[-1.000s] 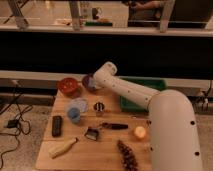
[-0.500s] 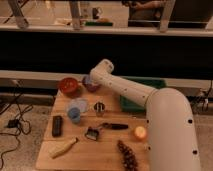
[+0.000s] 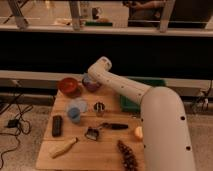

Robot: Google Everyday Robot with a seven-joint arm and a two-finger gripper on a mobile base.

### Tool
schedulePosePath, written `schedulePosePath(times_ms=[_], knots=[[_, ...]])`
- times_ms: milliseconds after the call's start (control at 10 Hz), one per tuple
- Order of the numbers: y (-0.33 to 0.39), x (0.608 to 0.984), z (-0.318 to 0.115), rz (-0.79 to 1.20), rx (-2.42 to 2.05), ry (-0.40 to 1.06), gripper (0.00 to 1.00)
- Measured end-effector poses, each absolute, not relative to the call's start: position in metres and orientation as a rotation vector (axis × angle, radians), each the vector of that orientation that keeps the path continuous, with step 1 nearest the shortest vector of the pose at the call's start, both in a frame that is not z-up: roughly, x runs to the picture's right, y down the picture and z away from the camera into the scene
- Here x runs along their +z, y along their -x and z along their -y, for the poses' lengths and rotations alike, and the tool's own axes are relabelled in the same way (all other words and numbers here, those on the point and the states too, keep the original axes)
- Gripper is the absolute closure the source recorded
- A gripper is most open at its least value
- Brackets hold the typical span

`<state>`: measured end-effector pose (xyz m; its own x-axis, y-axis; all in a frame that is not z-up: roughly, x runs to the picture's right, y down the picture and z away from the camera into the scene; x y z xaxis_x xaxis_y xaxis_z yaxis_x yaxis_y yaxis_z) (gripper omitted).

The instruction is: Wipe purple bowl with sponge

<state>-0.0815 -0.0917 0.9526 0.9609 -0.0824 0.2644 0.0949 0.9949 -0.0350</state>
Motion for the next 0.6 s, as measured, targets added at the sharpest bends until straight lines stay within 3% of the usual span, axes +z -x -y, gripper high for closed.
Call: schedulePosePath(times_ms=[200, 300, 600], knots=[[0.0818, 0.9528, 0.0914, 0.266, -0.091, 0.048, 0.75], [0.0831, 0.9529, 0.0911, 0.266, -0.092, 0.048, 0.57], [0.0819, 0.9529, 0.0914, 0.265, -0.091, 0.048, 0.33]])
